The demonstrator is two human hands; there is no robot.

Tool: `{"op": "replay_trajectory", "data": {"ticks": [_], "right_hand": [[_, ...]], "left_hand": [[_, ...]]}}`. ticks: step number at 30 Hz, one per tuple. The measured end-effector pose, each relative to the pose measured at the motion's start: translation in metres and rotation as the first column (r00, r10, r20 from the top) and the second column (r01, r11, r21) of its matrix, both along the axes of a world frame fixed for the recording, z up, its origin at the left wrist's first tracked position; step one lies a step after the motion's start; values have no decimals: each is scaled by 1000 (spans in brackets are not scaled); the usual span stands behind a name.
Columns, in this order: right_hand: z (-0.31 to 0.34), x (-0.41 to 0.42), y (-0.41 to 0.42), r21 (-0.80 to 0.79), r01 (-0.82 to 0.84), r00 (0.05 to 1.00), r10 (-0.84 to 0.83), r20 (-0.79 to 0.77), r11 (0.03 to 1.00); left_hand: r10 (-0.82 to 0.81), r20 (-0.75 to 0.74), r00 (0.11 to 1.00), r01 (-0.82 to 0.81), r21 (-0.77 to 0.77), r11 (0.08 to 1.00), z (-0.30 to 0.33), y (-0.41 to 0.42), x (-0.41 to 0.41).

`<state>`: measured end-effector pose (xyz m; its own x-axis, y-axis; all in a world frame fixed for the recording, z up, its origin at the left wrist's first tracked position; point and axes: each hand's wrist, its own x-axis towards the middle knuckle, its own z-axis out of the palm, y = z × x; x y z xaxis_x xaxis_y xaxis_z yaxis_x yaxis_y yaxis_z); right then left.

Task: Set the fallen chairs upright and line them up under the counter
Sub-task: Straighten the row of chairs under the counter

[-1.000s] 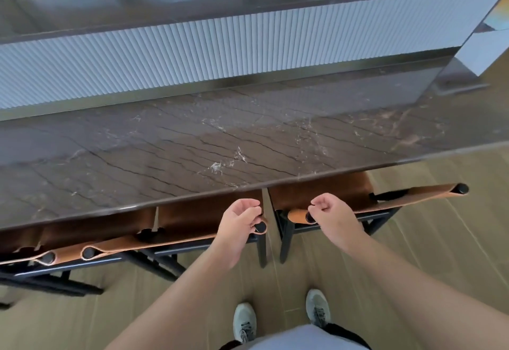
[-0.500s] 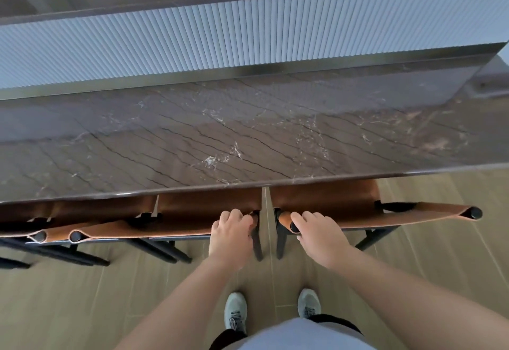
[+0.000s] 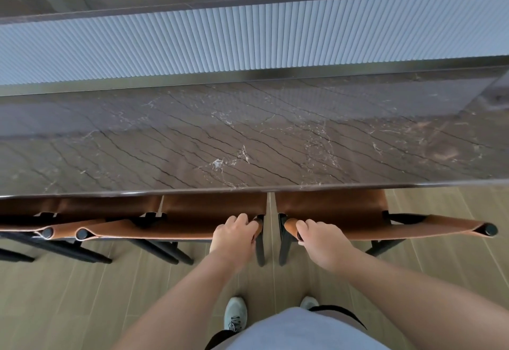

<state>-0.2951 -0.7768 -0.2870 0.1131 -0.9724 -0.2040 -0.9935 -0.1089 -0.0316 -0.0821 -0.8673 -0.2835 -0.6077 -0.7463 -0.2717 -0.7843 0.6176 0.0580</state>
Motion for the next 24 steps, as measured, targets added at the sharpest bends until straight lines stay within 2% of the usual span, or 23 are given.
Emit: {"op": "replay_trajectory", "data": {"ticks": [9, 13, 17, 22, 24], "right_hand": [[-18, 5, 6, 68, 79, 994, -83, 70, 995], [-13, 16, 5, 85, 21, 998, -25, 49, 996], [-7, 21, 1, 73, 50, 999, -50, 11, 996], [-3, 23, -13, -40, 76, 993, -73, 90, 996], [2, 25, -17, -29, 60, 993, -56, 106, 998]], "left_hand": [[3, -28, 1000, -2, 13, 1000, -1, -1, 1], [7, -25, 1000, -7, 27, 1000, -2, -2, 1], [8, -30, 1000, -7, 38, 999, 0, -2, 2], [19, -42, 999, -18, 42, 999, 3, -3, 2], [20, -39, 999, -18, 45, 999, 4, -2, 3]]}}
